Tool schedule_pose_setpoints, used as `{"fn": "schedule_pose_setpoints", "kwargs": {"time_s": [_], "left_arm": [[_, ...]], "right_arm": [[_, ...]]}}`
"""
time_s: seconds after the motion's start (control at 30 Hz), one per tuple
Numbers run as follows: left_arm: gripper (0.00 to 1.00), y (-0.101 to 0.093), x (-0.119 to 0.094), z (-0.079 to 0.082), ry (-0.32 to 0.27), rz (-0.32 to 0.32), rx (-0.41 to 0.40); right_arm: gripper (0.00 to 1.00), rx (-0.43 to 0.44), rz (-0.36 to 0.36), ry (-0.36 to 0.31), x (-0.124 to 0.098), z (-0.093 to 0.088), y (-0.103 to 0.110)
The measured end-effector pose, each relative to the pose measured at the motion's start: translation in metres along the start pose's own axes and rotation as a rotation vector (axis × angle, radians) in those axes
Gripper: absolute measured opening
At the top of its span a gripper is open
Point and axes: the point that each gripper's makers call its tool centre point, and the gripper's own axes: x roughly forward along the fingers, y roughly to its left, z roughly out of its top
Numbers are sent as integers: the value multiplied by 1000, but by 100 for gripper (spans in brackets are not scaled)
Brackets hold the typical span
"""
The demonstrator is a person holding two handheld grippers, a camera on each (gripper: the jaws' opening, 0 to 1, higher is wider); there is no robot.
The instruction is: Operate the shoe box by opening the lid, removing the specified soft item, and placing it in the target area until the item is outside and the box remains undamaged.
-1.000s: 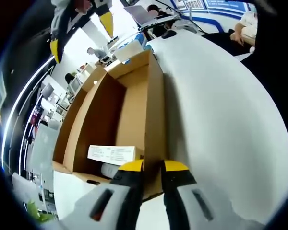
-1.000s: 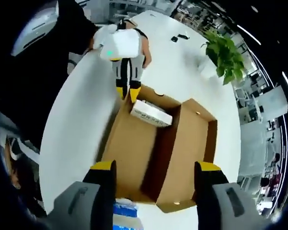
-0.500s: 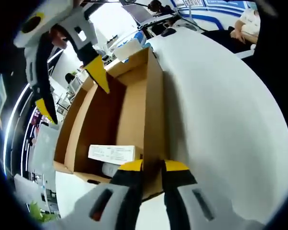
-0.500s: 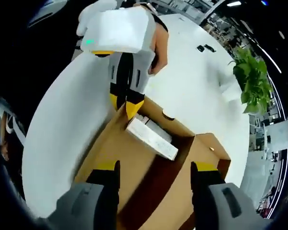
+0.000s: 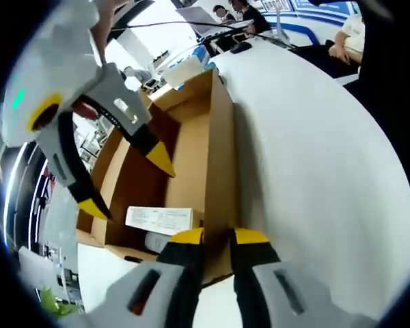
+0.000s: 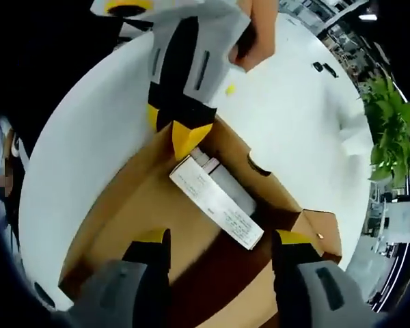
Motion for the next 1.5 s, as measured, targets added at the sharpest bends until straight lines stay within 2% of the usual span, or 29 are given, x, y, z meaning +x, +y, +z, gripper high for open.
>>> {"fn": "schedule_pose_setpoints", "kwargs": {"time_s": [0.3, 0.47, 0.6, 0.8, 1.1, 1.5], "left_arm": [[14, 0, 0, -2, 15, 5, 13], [15, -1, 1, -2, 22, 7, 21], [15, -1, 1, -2, 20, 8, 18], [15, -1, 1, -2, 21, 8, 17], [15, -1, 0, -4, 34, 11, 23], [15, 1, 0, -4, 43, 13, 30]], "right_arm": [[61, -43, 37, -6, 20, 11, -4], [59, -66, 60, 12, 33, 7, 0], [52, -98, 70, 35, 41, -3, 2], [46, -85, 66, 46, 41, -12, 1], [34, -69, 50, 41, 43, -12, 1], [29, -29, 32, 48, 41, -25, 12]]}}
